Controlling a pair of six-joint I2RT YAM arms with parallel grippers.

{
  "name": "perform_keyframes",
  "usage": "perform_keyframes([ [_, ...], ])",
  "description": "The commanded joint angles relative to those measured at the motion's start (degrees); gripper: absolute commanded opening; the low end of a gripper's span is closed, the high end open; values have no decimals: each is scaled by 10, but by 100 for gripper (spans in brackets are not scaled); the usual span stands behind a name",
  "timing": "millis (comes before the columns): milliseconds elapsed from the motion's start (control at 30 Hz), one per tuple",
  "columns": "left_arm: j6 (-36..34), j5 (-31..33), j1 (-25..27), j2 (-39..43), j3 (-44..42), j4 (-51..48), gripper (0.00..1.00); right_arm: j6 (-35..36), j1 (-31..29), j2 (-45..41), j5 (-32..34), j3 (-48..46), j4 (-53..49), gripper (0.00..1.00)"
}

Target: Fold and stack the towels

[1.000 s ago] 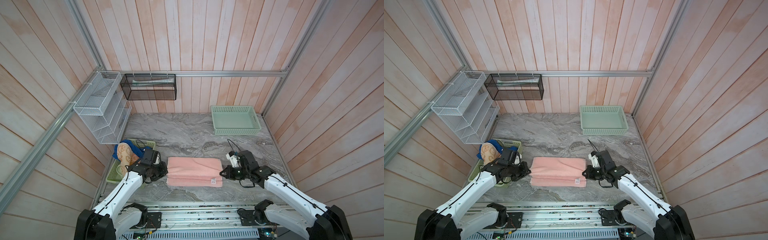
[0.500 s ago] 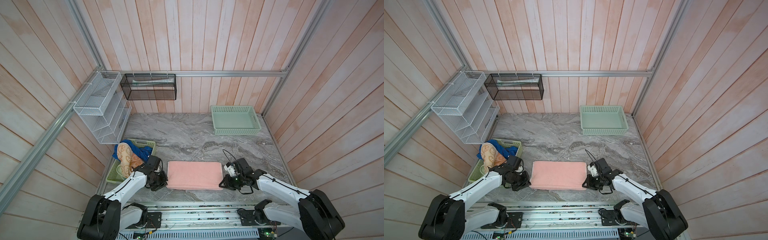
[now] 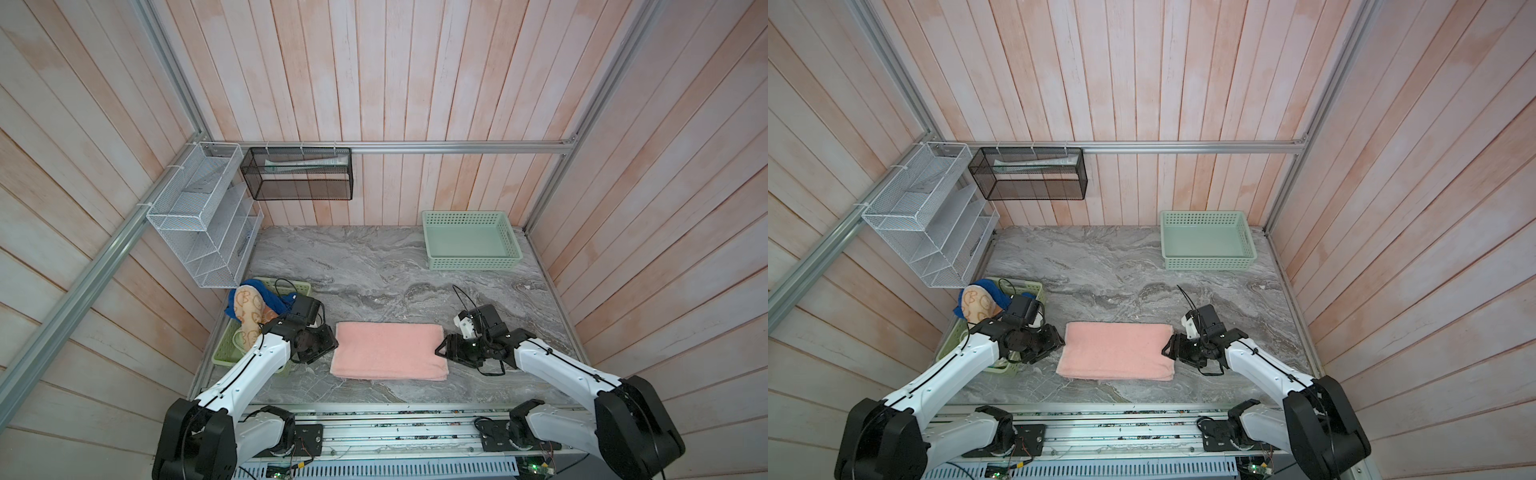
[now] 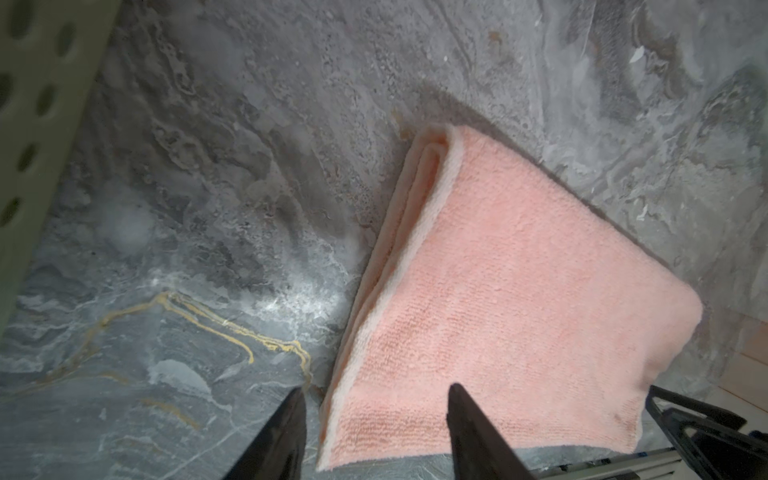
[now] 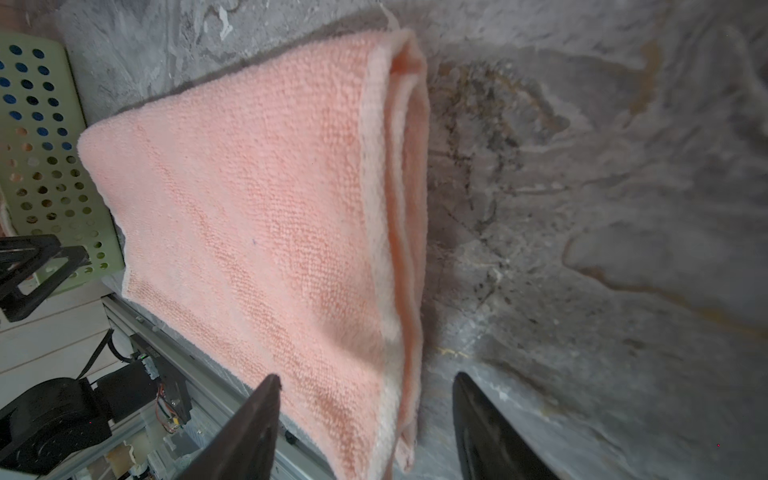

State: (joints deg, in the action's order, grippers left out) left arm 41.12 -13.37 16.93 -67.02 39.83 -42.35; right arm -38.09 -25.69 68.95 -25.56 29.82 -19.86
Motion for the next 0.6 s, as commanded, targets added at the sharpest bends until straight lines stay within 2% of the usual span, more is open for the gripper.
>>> perform_keyframes([
  [0, -14, -24, 4, -1, -10, 34, 56, -30, -4, 9, 12, -7, 23, 68],
  [133, -24, -38, 5, -18, -10, 50, 56, -46, -8, 39, 38, -7, 17, 68],
  [267, -34, -44, 5, -29, -13, 64, 56, -54, -26, 82, 44, 8, 23, 69],
  [400, -23, -74, 5, -36, -36, 118, 56, -69, -44, 119, 32, 12, 62, 66],
  [467, -14, -91, 5, -40, -45, 150, 55, -77, -45, 139, 24, 11, 92, 59],
  [567, -17, -100, 6, -51, -43, 168, 55, -85, -46, 175, 23, 17, 131, 38],
])
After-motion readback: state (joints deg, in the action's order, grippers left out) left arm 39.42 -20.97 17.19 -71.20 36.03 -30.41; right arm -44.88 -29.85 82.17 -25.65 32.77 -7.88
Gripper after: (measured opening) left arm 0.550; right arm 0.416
